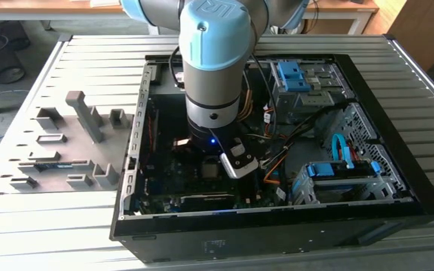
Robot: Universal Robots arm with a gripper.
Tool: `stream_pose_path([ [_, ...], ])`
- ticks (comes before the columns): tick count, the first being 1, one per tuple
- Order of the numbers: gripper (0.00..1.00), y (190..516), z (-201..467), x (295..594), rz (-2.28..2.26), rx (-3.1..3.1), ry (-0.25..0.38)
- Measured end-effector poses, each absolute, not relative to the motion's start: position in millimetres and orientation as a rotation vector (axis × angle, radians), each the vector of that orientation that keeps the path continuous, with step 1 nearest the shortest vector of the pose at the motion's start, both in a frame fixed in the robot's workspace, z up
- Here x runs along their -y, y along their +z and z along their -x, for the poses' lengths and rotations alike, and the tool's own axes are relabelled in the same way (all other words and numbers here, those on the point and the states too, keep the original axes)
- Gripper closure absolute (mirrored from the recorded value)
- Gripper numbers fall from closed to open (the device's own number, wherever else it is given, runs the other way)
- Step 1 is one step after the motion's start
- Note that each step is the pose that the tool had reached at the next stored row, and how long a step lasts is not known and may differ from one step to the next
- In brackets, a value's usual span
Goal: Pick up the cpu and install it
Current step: 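Place the cpu into insertion slot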
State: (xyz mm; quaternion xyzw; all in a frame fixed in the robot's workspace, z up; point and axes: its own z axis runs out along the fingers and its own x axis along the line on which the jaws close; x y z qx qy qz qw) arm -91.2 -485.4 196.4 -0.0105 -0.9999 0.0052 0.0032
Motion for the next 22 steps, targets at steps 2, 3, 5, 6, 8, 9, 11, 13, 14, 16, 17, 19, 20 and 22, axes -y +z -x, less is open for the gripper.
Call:
stream_pose_path([
  [2, 0.47, 196.0, 88.6, 485.4, 0.033, 3.135, 0.016],
  [3, 0.47, 195.3, 88.3, 485.4, 0.033, 3.135, 0.016],
  [5, 0.47, 194.5, 88.3, 485.5, 0.033, 3.135, 0.017],
  [6, 0.47, 194.0, 88.3, 485.4, 0.033, 3.135, 0.017],
  [8, 0.47, 193.7, 89.0, 484.3, 0.033, 3.135, 0.017],
  [9, 0.47, 193.6, 89.8, 483.5, 0.033, 3.135, 0.017],
  [11, 0.47, 193.5, 92.1, 481.6, 0.033, 3.135, 0.016],
  [13, 0.47, 193.4, 95.5, 480.9, 0.033, 3.135, 0.017],
  [14, 0.47, 193.1, 96.7, 480.8, 0.034, 3.135, 0.016],
  [16, 0.47, 192.6, 97.3, 480.8, 0.034, 3.135, 0.017],
  [17, 0.47, 192.3, 97.3, 480.8, 0.033, 3.135, 0.017],
  [19, 0.47, 191.6, 97.3, 481.0, 0.033, 3.135, 0.018],
  [20, 0.47, 191.5, 97.2, 480.9, 0.034, 3.135, 0.019],
  [22, 0.47, 191.4, 97.0, 480.9, 0.034, 3.135, 0.02],
])
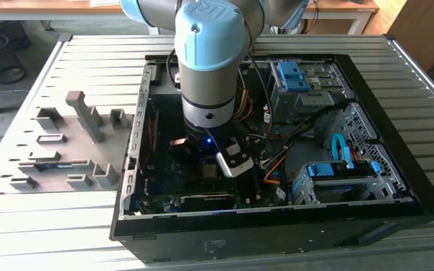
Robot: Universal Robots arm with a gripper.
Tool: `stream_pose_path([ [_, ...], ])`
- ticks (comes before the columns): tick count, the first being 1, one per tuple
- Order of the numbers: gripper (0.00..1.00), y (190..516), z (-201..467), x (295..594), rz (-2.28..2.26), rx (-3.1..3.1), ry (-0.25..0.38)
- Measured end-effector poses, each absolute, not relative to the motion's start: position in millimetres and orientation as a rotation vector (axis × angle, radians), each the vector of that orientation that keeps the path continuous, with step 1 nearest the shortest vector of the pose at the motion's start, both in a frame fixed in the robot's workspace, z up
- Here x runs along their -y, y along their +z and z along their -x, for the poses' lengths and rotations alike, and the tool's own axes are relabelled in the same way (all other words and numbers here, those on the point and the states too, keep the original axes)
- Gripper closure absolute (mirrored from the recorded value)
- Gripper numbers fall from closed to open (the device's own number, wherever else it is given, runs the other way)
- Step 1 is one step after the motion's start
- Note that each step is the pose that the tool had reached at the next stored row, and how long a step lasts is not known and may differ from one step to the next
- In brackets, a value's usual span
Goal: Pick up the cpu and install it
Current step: 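Place the cpu into insertion slot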
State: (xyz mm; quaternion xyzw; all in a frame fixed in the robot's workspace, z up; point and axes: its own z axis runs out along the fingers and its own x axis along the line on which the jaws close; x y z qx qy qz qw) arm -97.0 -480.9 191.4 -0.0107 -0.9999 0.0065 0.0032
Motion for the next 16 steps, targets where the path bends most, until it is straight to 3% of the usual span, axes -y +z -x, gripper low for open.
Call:
stream_pose_path([
  [16, 0.47, 191.1, 90.2, 481.1, 0.033, 3.119, 0.022],
])
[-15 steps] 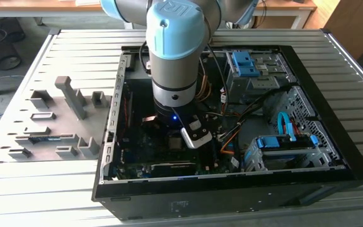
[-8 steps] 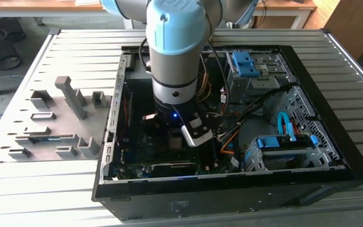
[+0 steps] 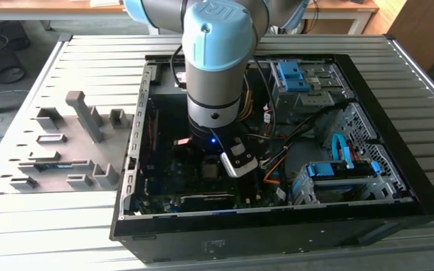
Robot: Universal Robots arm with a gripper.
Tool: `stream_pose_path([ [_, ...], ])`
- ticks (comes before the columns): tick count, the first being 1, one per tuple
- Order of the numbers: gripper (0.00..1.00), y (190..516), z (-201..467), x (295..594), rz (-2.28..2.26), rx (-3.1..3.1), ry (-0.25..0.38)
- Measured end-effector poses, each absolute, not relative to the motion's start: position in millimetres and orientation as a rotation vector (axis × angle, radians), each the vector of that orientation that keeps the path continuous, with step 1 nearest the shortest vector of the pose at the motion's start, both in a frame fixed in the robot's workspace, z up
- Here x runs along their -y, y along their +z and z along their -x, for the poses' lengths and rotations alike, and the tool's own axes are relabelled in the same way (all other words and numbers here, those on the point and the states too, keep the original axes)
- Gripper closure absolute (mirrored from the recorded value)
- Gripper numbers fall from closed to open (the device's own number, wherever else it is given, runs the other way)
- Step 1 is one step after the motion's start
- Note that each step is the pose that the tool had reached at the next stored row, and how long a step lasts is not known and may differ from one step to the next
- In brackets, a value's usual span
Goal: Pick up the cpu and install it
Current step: 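Place the cpu into insertion slot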
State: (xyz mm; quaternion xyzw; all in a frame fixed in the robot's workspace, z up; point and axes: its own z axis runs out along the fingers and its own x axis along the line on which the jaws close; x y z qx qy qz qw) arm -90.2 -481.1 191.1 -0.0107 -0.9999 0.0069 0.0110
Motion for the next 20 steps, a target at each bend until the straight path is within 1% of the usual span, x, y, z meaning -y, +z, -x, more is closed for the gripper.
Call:
stream_pose_path([
  [20, 0.47, 191.9, 82.5, 481.1, 0.033, 3.106, 0.021],
])
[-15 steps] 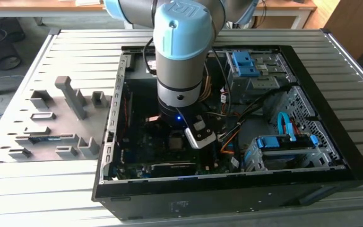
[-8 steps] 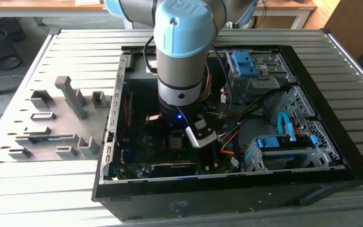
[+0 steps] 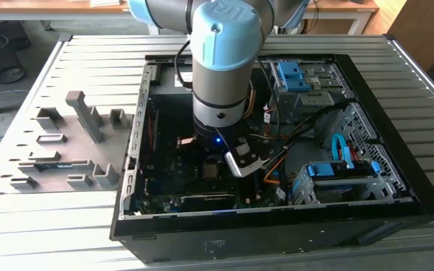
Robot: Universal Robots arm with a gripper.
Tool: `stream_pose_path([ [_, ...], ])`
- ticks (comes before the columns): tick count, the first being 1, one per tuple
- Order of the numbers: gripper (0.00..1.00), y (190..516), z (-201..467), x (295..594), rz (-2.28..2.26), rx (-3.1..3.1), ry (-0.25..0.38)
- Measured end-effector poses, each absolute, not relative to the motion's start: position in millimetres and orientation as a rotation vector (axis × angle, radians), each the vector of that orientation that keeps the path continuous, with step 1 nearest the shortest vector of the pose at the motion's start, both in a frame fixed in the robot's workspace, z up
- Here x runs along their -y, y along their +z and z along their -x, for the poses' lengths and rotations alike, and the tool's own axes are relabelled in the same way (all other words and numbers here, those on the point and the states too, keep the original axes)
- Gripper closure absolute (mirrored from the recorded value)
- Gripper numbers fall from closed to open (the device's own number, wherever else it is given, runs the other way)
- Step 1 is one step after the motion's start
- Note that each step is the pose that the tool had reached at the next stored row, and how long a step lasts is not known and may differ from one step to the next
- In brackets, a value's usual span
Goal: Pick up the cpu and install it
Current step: 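Place the cpu into insertion slot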
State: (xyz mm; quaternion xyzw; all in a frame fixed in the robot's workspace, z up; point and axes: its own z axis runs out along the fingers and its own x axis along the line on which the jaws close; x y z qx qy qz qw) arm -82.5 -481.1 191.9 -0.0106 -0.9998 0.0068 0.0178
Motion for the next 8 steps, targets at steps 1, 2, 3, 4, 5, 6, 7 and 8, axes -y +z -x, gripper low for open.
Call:
stream_pose_path([
  [1, 0.47, 191.9, 82.5, 481.1, 0.033, 3.106, 0.021],
  [2, 0.47, 191.9, 82.4, 481.1, 0.033, 3.106, 0.021],
  [3, 0.47, 191.9, 82.1, 481.1, 0.033, 3.106, 0.021],
  [4, 0.47, 191.8, 81.6, 481.3, 0.032, 3.105, 0.021],
  [5, 0.47, 191.7, 80.2, 481.4, 0.033, 3.105, 0.021],
  [6, 0.47, 191.6, 77.6, 481.5, 0.033, 3.103, 0.02],
  [7, 0.47, 191.7, 75.0, 481.6, 0.033, 3.101, 0.021],
  [8, 0.47, 191.8, 72.7, 481.7, 0.033, 3.099, 0.021],
])
